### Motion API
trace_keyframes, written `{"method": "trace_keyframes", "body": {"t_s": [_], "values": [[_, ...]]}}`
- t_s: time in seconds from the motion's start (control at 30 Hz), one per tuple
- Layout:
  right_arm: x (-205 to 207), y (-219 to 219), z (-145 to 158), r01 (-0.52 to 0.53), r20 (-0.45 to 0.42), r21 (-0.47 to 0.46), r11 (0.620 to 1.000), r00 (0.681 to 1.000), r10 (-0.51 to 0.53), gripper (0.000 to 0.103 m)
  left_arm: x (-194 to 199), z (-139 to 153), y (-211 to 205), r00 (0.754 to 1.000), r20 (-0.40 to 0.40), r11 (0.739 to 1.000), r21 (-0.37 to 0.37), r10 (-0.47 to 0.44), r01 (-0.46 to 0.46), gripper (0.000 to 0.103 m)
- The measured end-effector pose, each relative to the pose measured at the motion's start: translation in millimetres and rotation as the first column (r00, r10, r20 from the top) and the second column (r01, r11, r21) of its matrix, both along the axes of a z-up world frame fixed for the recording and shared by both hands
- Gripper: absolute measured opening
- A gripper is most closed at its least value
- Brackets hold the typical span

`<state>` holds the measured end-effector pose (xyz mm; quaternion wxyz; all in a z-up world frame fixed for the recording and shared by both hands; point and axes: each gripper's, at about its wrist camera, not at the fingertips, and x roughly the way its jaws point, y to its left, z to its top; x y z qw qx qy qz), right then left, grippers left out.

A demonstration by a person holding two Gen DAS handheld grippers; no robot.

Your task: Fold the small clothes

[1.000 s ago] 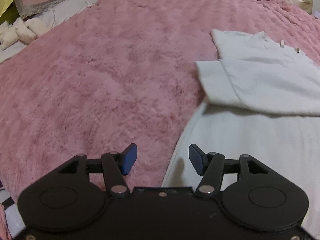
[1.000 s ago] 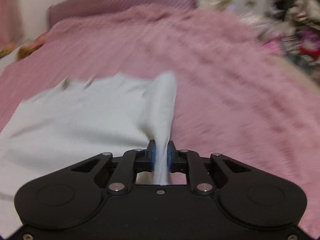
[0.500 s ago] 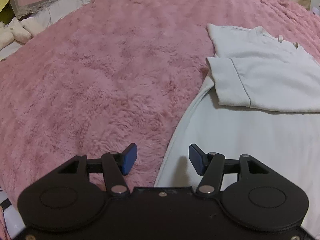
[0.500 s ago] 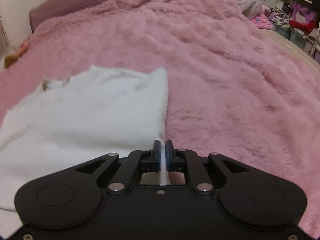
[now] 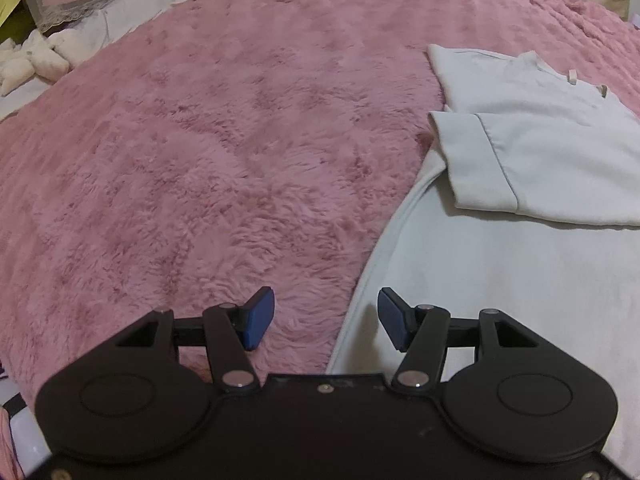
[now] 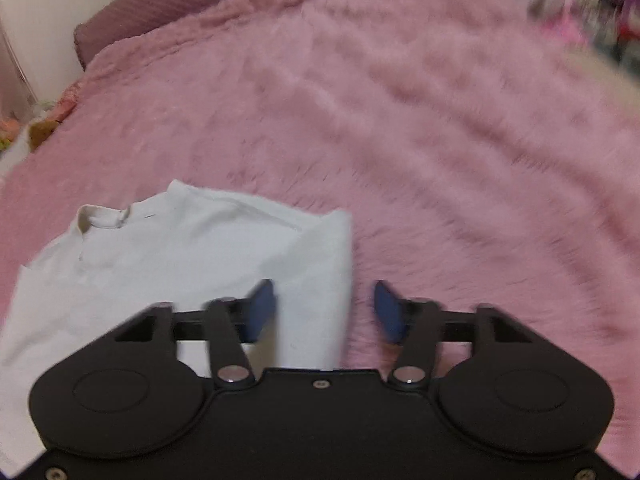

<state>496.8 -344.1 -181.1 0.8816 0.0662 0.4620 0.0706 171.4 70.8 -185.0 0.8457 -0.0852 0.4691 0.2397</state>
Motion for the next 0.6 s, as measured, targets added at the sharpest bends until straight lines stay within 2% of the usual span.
{"method": "trace_keyframes", "body": {"t_s": [0.03,0.17,0.27,0.4,0.5,0.53,0.6], "values": [[2.0,-3.1,-3.5,-0.001,-0.009,0.035,0.999,1.000,0.001,0.003,-0.2,-0.8,1.5,1.000,-0.004,1.000,-0.001,0.002,-0.002,0.059],[-5.2,-8.2,-1.1,0.107,0.045,0.007,0.994,0.993,-0.107,0.000,-0.6,-4.1,4.4,1.000,-0.019,1.000,0.011,0.005,-0.004,0.059],[-15.4,-6.0,2.3,0.151,0.108,-0.052,0.987,0.984,-0.145,0.000,-0.6,-5.3,7.8,1.000,-0.016,1.000,0.007,0.010,-0.010,0.059],[-7.8,3.2,-16.9,0.147,0.028,-0.145,0.978,0.989,-0.144,0.000,1.7,-7.3,9.6,1.000,-0.020,1.000,0.000,0.010,-0.010,0.059],[-28.0,19.8,5.6,0.189,0.136,-0.200,0.961,0.977,-0.163,0.021,0.7,-6.2,7.7,1.000,-0.011,1.000,-0.001,-0.004,0.004,0.059],[-40.0,27.4,15.3,0.188,0.175,-0.185,0.965,0.972,-0.156,0.028,-0.2,-6.1,7.0,1.000,-0.007,1.000,-0.001,-0.007,0.007,0.059],[-68.6,51.0,30.8,0.111,0.212,-0.126,0.986,0.974,-0.082,0.037,-0.8,-8.1,8.7,1.000,-0.009,1.000,-0.007,-0.009,0.009,0.059]]}}
